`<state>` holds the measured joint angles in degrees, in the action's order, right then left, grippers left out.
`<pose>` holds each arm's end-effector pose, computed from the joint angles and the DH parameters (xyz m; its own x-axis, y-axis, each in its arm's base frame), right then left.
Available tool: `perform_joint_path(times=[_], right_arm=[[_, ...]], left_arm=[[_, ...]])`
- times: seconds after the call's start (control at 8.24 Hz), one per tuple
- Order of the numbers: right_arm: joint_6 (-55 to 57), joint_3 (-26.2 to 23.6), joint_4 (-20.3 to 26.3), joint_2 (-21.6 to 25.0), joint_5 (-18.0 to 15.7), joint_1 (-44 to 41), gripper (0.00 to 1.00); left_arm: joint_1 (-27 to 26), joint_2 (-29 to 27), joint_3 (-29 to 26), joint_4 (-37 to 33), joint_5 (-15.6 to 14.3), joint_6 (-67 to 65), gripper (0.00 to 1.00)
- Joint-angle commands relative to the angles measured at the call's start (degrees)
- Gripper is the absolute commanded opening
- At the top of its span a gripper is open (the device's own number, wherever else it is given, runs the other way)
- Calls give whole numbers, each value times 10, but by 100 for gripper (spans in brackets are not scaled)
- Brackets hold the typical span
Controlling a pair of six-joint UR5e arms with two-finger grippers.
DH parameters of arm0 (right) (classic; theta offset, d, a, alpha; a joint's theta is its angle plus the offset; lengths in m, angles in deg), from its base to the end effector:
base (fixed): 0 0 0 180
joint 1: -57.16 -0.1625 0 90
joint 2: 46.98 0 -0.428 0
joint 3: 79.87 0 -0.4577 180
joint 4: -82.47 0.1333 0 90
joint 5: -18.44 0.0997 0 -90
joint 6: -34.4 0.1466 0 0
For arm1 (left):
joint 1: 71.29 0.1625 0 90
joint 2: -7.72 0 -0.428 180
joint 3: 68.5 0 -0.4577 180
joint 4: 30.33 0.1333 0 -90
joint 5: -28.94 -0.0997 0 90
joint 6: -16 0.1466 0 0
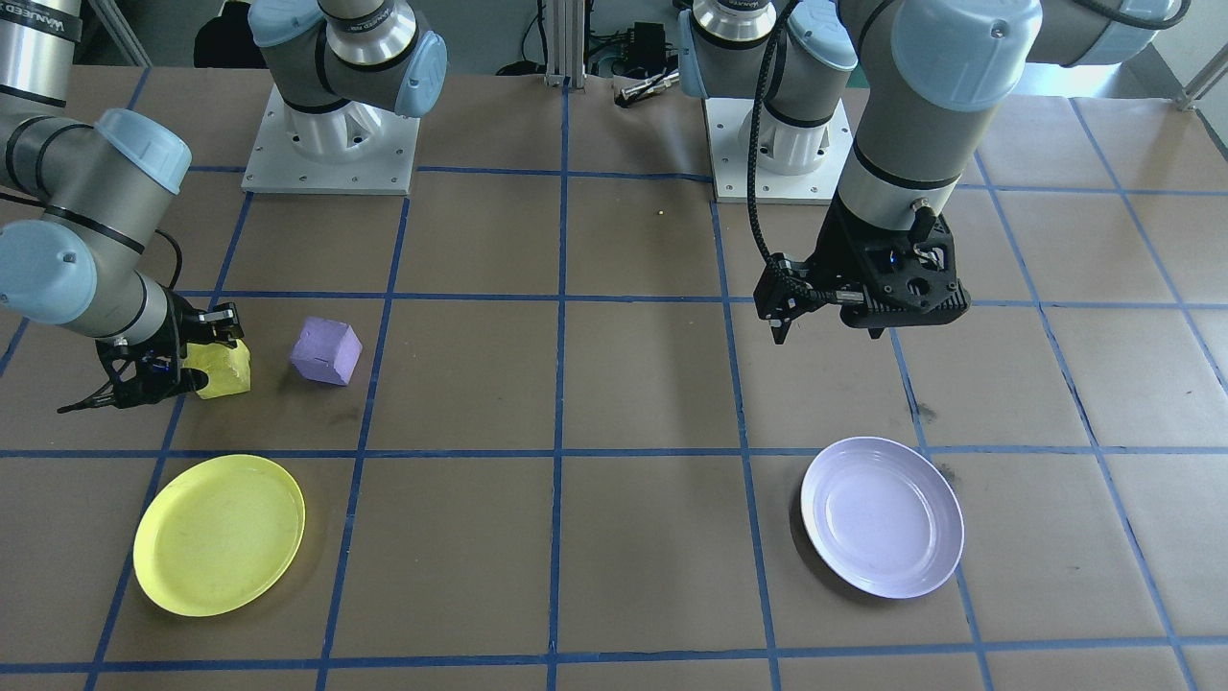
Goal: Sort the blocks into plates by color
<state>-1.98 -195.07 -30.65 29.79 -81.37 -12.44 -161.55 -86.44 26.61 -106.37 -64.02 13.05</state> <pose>-0.0778 -0.5200 0.1290 -0.9556 -0.2936 -0.0243 -0.2864 0.9065 0.3101 -0.1284 -0.5935 0.3779 -0.9976 -0.0510 -0.0472 -0.0469 0.9953 -0.0843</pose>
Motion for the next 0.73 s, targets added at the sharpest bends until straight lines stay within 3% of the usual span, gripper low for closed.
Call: perform_joint_path(times=[0.0, 0.12, 0.24, 0.36, 0.61], right_arm=[[2, 14, -1, 3, 2, 0, 9], [4, 46, 18, 9, 5, -1, 0], [10, 104, 74, 9, 6, -1, 0], [13, 156, 119, 7, 34, -3, 0], [67, 235, 137, -44, 90, -14, 0]], left_arm=[[3, 1, 0, 0, 0, 0, 100], [3, 1, 0, 0, 0, 0, 100], [4, 3, 0, 0, 0, 0, 100], [5, 3, -1, 0, 0, 0, 100], [5, 5, -3, 0, -1, 0, 100]])
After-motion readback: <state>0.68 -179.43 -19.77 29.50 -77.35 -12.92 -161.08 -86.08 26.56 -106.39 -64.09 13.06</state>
